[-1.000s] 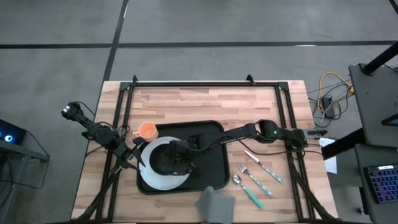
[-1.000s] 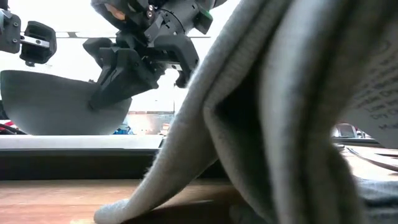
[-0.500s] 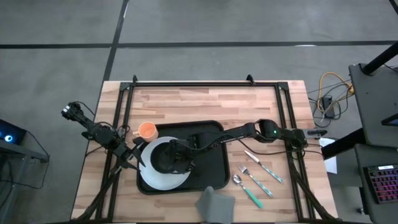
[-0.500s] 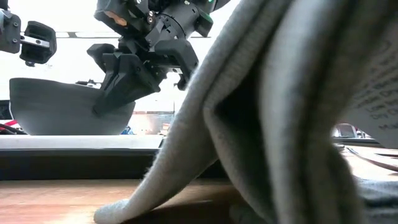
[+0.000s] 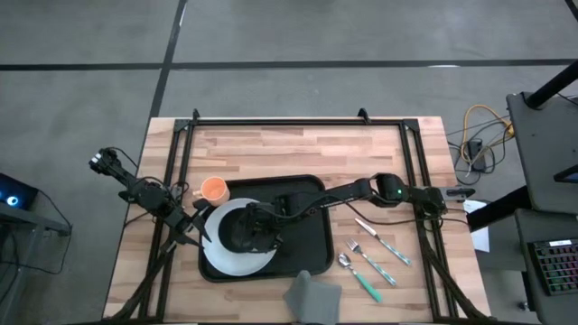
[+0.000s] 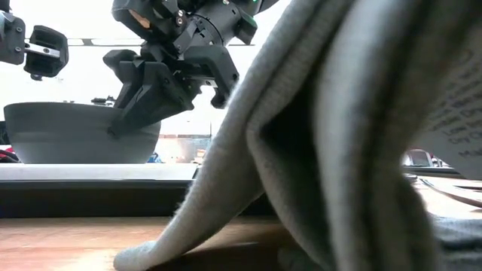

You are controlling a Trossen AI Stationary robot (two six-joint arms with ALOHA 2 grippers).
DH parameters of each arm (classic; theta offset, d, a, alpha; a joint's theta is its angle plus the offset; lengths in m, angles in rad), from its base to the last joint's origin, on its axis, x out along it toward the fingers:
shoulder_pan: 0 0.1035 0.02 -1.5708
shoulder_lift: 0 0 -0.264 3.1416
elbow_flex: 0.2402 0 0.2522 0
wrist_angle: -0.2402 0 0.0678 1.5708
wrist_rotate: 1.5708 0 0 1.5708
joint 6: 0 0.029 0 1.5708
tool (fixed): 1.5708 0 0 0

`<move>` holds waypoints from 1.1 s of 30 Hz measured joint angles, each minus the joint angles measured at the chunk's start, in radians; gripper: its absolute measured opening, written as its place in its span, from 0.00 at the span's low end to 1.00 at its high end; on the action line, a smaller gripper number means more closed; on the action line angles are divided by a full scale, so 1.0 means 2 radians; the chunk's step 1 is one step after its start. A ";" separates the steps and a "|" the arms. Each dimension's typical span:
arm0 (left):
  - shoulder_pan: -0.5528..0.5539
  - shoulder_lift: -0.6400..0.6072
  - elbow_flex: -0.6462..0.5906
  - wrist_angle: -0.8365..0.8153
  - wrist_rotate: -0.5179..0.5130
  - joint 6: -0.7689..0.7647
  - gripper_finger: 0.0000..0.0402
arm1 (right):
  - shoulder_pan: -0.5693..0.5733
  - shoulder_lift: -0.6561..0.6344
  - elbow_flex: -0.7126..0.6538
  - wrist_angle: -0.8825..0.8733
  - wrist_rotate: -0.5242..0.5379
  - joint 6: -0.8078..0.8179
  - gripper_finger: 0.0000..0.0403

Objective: Set up tray
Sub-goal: Put the black bowl on the white plate, then put the gray napkin on the black tray to the right of the white plate

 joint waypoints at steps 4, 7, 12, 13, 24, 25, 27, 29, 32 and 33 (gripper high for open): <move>0.000 0.000 0.000 0.000 0.000 0.000 0.24 | 0.000 0.000 0.000 0.020 0.000 0.010 0.18; 0.000 0.000 0.000 0.000 0.000 0.000 0.24 | 0.000 0.000 0.000 0.028 0.000 0.013 0.20; 0.000 0.000 0.000 0.000 0.000 0.000 0.24 | 0.000 0.000 -0.001 0.035 0.000 0.019 0.25; 0.000 0.000 0.000 0.000 0.000 0.000 0.24 | 0.000 0.000 -0.001 0.036 0.000 0.019 0.26; 0.000 0.000 0.000 0.000 0.000 0.000 0.24 | 0.000 0.000 0.008 0.035 0.000 0.032 0.36; 0.000 0.000 0.000 0.000 0.000 0.000 0.24 | 0.000 0.000 0.011 0.031 0.000 0.034 0.37; 0.000 0.000 0.000 0.000 0.000 0.000 0.24 | 0.000 0.000 0.016 0.026 0.000 0.035 0.39; 0.000 0.000 0.000 0.000 0.000 0.000 0.24 | 0.000 0.000 0.023 0.013 0.000 0.035 0.41; 0.000 0.000 0.000 0.000 0.000 0.000 0.24 | 0.000 0.000 0.034 -0.010 0.000 0.036 0.42; 0.000 0.000 0.000 0.000 0.000 0.000 0.24 | 0.000 0.000 0.037 -0.015 0.000 0.036 0.43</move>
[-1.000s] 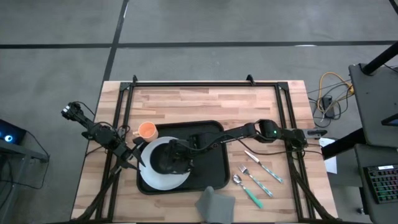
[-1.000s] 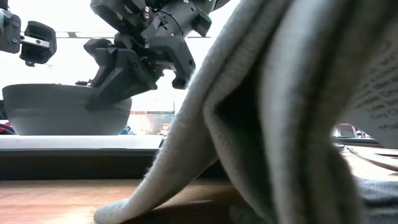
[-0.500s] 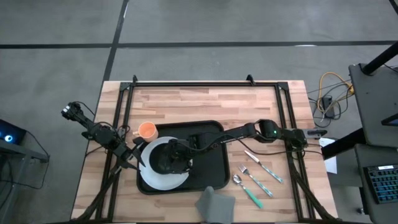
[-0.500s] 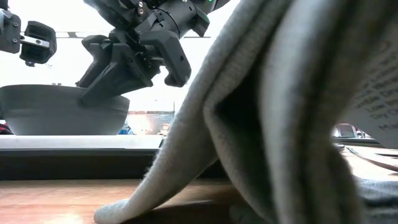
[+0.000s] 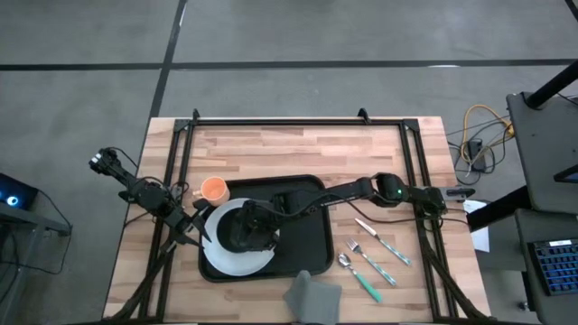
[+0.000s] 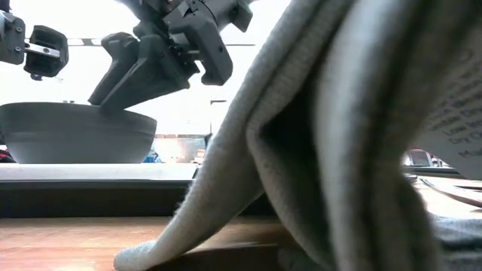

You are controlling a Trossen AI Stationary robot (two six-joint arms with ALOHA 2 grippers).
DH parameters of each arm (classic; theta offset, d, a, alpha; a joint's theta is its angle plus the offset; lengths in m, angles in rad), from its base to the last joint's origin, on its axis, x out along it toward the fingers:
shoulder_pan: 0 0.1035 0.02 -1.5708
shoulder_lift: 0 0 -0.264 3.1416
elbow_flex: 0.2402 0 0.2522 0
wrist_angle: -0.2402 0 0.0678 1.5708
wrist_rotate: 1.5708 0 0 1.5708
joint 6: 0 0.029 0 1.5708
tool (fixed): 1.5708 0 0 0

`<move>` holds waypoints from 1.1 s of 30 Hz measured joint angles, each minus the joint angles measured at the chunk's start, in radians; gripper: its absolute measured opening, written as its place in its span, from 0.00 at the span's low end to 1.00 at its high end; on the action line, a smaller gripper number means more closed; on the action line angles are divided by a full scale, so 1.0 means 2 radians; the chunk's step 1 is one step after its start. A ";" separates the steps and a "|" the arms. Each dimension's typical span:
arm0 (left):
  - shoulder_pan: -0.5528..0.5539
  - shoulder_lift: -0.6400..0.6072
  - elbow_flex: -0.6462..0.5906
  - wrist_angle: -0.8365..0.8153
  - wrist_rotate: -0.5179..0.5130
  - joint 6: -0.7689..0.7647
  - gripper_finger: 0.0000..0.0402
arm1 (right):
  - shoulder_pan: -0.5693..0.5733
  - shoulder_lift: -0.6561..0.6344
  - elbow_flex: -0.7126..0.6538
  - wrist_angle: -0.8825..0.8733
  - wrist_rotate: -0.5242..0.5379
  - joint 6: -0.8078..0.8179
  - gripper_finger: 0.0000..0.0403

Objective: Set up tray
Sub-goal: Put the gray napkin on the black tray to the right of the white plate

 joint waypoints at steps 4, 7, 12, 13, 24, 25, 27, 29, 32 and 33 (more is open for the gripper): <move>0.000 0.000 0.000 0.000 0.000 0.000 0.24 | 0.000 0.000 0.013 -0.018 0.000 0.004 0.43; 0.000 0.000 0.000 0.000 0.000 0.000 0.24 | 0.000 0.000 0.021 -0.018 0.000 0.014 0.42; 0.000 0.000 0.000 0.000 0.000 0.000 0.24 | 0.000 -0.001 0.030 -0.020 0.000 0.022 0.41; 0.000 0.000 0.000 0.000 0.000 0.000 0.24 | 0.001 -0.001 0.031 -0.022 0.000 0.023 0.41; 0.000 0.000 0.000 0.000 0.000 0.000 0.24 | 0.003 -0.010 0.037 -0.088 0.000 0.042 0.40; 0.000 0.000 0.000 0.000 0.000 0.000 0.24 | 0.003 -0.012 0.037 -0.098 0.000 0.046 0.40; 0.000 0.000 0.000 0.000 0.000 0.000 0.24 | 0.004 -0.016 0.037 -0.117 0.000 0.053 0.39; 0.000 0.000 0.000 0.000 0.000 0.000 0.24 | 0.005 -0.020 0.037 -0.138 0.000 0.059 0.39; 0.000 0.000 0.000 0.000 0.000 0.000 0.24 | 0.008 -0.029 0.037 -0.171 0.000 0.070 0.38; 0.000 0.000 0.000 0.000 0.000 0.000 0.24 | 0.009 -0.032 0.037 -0.179 0.000 0.076 0.38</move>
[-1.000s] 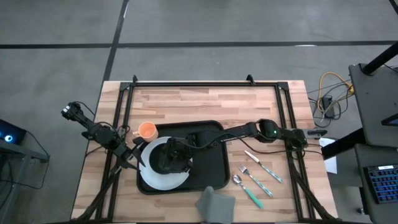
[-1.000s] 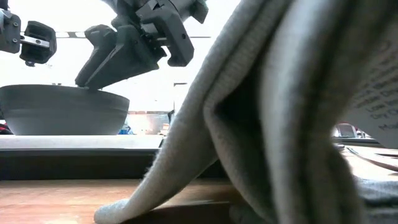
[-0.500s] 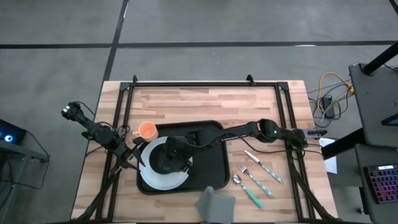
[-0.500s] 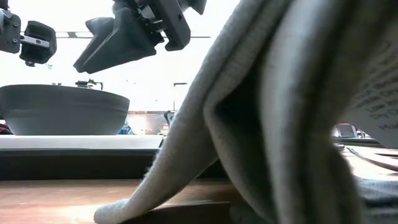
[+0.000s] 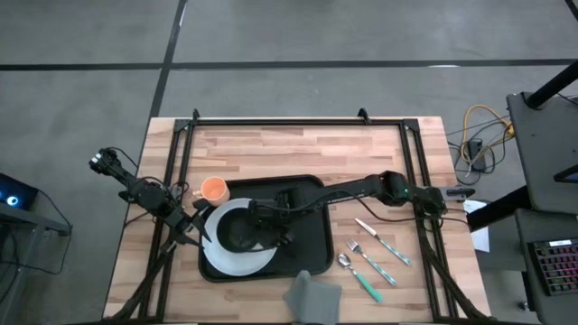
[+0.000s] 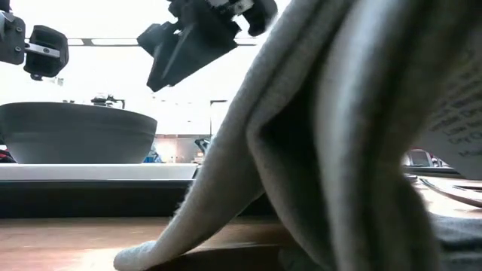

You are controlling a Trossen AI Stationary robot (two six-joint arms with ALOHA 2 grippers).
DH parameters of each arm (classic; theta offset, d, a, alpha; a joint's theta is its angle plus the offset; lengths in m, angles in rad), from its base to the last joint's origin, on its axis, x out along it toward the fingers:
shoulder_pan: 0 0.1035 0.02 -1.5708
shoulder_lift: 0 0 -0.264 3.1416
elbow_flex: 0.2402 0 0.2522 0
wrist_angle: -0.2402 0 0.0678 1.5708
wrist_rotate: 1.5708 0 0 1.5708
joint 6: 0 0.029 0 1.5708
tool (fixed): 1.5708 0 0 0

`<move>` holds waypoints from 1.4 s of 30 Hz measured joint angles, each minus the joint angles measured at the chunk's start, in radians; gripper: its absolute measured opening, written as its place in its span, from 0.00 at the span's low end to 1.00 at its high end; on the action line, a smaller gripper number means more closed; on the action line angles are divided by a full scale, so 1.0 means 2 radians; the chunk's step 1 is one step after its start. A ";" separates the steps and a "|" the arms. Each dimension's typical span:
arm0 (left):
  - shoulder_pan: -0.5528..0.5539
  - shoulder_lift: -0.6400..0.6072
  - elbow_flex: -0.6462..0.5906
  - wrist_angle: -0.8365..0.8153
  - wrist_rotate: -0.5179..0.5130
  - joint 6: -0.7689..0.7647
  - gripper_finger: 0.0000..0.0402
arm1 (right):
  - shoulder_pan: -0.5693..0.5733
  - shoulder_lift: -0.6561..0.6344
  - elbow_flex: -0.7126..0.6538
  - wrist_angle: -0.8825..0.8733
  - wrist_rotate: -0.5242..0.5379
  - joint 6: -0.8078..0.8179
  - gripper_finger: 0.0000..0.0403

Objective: Set up tray
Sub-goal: Put the gray napkin on the black tray to the right of the white plate

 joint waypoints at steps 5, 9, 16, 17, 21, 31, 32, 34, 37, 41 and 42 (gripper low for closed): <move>0.000 0.000 0.000 0.000 0.000 0.000 0.24 | 0.009 -0.013 0.000 -0.042 -0.001 0.032 0.39; 0.000 0.000 0.000 0.000 0.000 0.000 0.24 | 0.018 -0.017 0.000 -0.077 -0.001 0.071 0.39; 0.000 0.000 0.000 0.000 0.000 0.000 0.24 | 0.032 -0.018 0.000 -0.144 -0.032 0.140 0.39; 0.000 0.000 0.000 0.000 0.000 0.000 0.24 | 0.033 -0.018 0.000 -0.146 -0.048 0.151 0.39; 0.000 0.000 0.000 0.000 0.000 0.000 0.24 | 0.039 -0.019 0.000 -0.143 -0.080 0.185 0.39; 0.000 0.000 0.000 0.000 0.000 0.000 0.24 | 0.046 -0.020 0.000 -0.140 -0.085 0.336 0.38; 0.000 0.000 0.000 0.000 0.000 0.000 0.24 | 0.048 -0.020 0.000 -0.140 -0.085 0.354 0.38; 0.000 0.000 0.000 0.000 0.000 0.000 0.24 | 0.052 -0.020 0.000 -0.140 -0.086 0.381 0.37; 0.000 0.000 0.000 0.000 0.000 0.000 0.24 | 0.060 -0.020 0.000 -0.139 -0.086 0.412 0.37; 0.000 0.000 0.000 0.000 0.000 0.000 0.24 | 0.073 -0.020 0.000 -0.121 -0.086 0.455 0.37; 0.000 0.000 0.000 0.000 0.000 0.000 0.24 | 0.077 -0.020 0.000 -0.110 -0.084 0.461 0.37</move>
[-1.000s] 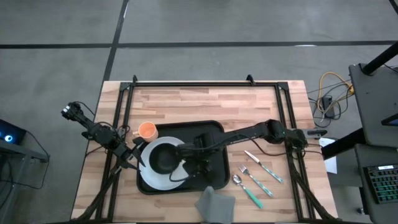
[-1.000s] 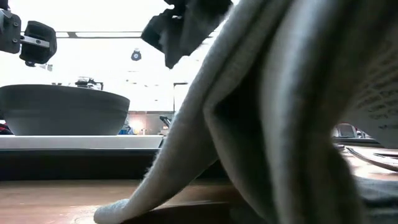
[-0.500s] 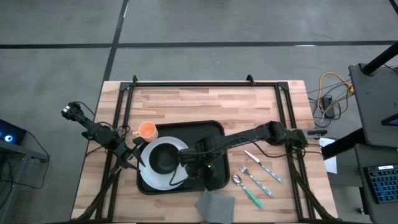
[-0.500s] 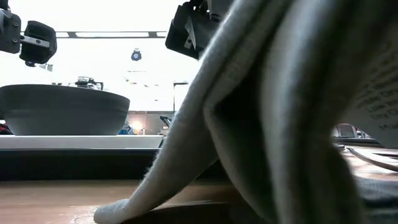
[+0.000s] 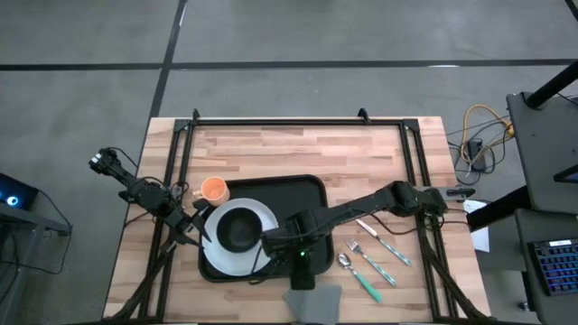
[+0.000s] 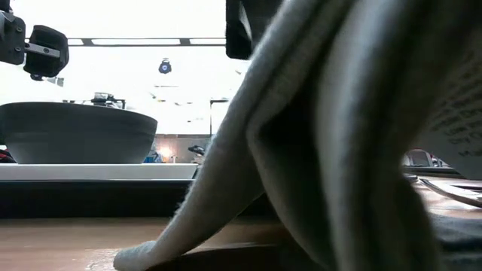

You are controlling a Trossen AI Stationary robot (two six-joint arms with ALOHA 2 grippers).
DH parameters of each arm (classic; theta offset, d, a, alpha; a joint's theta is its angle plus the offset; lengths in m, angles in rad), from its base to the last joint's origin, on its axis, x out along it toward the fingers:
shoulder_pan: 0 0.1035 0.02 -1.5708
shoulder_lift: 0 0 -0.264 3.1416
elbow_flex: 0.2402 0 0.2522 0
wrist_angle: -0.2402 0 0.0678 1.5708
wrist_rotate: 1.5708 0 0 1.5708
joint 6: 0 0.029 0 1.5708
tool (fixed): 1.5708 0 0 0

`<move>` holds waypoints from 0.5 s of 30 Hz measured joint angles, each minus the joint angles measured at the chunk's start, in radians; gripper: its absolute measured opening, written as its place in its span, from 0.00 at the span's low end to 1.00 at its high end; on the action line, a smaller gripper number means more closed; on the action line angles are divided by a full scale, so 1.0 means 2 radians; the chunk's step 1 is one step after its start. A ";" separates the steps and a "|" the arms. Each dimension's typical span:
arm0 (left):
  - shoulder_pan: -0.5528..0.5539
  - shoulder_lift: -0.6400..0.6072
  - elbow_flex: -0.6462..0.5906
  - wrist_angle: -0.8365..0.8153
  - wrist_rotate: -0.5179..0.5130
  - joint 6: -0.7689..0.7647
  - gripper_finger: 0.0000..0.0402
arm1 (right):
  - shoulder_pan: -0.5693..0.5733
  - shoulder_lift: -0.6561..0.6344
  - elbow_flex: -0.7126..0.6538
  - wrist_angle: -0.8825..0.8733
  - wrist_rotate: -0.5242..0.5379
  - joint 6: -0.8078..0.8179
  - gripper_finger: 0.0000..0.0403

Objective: Set up tray
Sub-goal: Put the gray napkin on the black tray to the right of the white plate

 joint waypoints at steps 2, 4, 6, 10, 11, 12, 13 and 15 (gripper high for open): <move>0.000 0.000 0.000 0.000 0.000 0.000 0.24 | 0.009 0.000 0.000 0.027 0.005 0.013 0.37; 0.000 0.000 0.000 0.000 0.000 0.000 0.24 | 0.017 0.000 0.000 0.053 0.012 0.023 0.37; 0.000 0.000 0.000 0.000 0.000 0.000 0.24 | 0.025 0.000 0.000 0.055 0.034 0.036 0.37; 0.000 0.000 0.000 0.000 0.000 0.000 0.24 | 0.035 0.000 0.000 0.032 0.061 0.057 0.37; 0.000 0.000 0.000 0.000 0.000 0.000 0.24 | 0.037 0.000 -0.001 0.031 0.069 0.059 0.37; 0.000 0.000 0.000 0.000 0.000 0.000 0.24 | 0.038 0.000 -0.001 0.032 0.074 0.061 0.37; 0.000 0.000 0.000 0.000 0.000 0.000 0.24 | 0.040 0.000 -0.002 0.032 0.074 0.061 0.37; 0.000 0.000 0.000 0.000 0.000 0.000 0.24 | 0.042 0.000 -0.002 0.032 0.077 0.062 0.37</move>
